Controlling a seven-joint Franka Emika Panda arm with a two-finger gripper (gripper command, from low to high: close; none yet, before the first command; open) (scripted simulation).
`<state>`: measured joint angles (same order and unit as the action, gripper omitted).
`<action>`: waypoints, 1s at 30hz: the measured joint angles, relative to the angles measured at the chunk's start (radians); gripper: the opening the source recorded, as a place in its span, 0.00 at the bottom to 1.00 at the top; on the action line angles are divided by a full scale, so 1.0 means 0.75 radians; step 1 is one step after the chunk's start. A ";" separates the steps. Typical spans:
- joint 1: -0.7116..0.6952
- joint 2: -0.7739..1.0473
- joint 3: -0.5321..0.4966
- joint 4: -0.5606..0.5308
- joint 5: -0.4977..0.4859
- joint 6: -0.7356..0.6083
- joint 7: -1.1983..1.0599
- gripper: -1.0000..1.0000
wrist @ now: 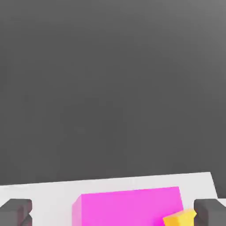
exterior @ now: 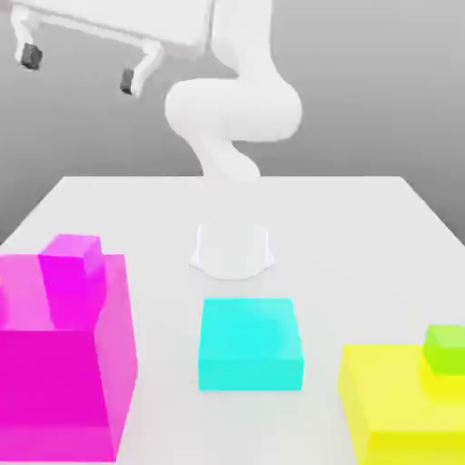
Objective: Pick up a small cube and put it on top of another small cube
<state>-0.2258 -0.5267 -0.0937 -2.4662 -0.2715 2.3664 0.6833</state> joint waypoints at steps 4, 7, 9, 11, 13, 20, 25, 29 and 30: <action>-0.059 0.084 -0.070 -0.051 -0.049 0.017 -0.062 0.50; -0.101 0.145 -0.130 -0.089 -0.076 0.032 -0.117 0.50; -0.127 0.186 -0.172 -0.115 -0.087 0.043 -0.158 0.50; -0.152 0.225 -0.216 -0.142 -0.094 0.055 -0.202 0.50; -0.176 0.264 -0.261 -0.168 -0.096 0.069 -0.250 0.50; -0.211 0.422 -0.393 -0.301 -0.070 0.223 -0.443 0.50; -0.177 0.553 -0.435 -0.445 0.005 0.463 -0.619 0.50; -0.113 0.640 -0.461 -0.572 0.190 0.660 -0.828 0.50; -0.100 0.657 -0.462 -0.591 0.253 0.691 -0.870 0.50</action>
<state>-0.3007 -0.0336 -0.4404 -2.9094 -0.0817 2.8844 0.0307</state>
